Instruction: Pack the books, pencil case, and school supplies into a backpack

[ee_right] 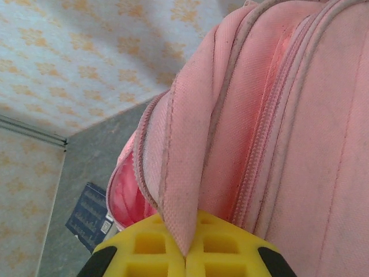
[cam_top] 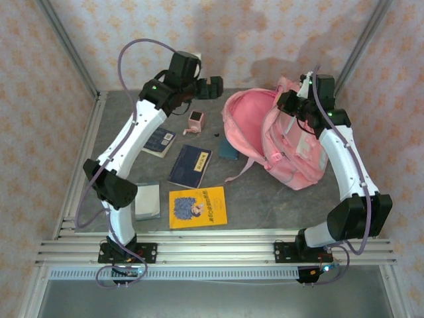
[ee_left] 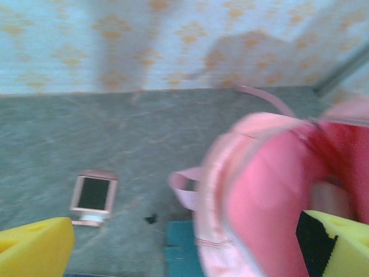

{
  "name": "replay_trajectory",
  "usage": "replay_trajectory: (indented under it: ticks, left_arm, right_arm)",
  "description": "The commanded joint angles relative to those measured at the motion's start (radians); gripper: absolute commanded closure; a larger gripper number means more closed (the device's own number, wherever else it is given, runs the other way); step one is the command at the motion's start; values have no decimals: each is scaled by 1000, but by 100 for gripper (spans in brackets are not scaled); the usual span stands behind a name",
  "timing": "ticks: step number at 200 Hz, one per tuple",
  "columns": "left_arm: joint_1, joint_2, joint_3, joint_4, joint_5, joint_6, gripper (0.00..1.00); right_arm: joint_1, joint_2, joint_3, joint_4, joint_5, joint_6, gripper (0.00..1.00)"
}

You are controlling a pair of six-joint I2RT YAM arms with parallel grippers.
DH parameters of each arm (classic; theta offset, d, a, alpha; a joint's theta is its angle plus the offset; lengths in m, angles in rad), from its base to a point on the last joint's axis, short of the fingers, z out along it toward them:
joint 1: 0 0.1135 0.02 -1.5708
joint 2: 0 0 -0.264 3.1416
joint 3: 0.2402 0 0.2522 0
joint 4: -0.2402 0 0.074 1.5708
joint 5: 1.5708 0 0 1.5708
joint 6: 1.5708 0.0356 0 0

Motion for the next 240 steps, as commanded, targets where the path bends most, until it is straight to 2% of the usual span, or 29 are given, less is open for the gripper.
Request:
replay_trajectory:
  ticks: [1,43,70,101,149,200,240]
  left_arm:
    - [40,77,41,-93,-106,51,0]
    - [81,234,99,-136,-170,46,0]
    - [86,316,108,-115,-133,61,0]
    - [95,421,160,-140,-154,78,0]
    - [97,496,145,-119,-194,77,0]
    - [94,534,109,-72,-133,92,2]
    - [93,575,111,-48,-83,94,8]
  right_arm:
    - [-7,-9,48,14,50,-26,100]
    - [-7,-3,64,4,32,-23,100]
    - [-8,-8,57,1,39,-23,100]
    - [-7,-18,46,7,40,-20,100]
    - [-8,-12,33,14,44,-17,100]
    - [-7,-6,27,18,41,-15,100]
    - [-8,12,28,20,29,-12,100]
